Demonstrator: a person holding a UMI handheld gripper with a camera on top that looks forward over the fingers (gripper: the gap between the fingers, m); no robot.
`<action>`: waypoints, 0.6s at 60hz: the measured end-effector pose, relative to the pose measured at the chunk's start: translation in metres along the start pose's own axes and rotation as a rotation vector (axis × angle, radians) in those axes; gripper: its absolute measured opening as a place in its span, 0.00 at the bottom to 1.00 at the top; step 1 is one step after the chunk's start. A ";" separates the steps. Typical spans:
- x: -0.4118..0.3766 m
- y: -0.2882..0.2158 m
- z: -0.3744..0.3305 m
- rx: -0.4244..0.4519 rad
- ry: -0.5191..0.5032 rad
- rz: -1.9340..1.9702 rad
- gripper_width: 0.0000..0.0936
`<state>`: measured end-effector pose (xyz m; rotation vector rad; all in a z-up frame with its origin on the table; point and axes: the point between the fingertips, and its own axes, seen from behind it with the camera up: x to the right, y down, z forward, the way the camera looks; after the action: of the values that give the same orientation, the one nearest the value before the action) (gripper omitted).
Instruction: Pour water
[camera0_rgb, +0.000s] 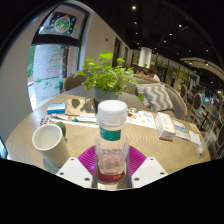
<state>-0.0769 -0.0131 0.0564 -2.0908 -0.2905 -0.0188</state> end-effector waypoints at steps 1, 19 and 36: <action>-0.001 0.002 0.001 0.001 -0.003 0.007 0.41; -0.002 0.025 0.007 0.049 -0.021 0.124 0.49; 0.003 0.028 -0.047 -0.078 0.026 0.194 0.92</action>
<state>-0.0630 -0.0660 0.0566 -2.1867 -0.0708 0.0593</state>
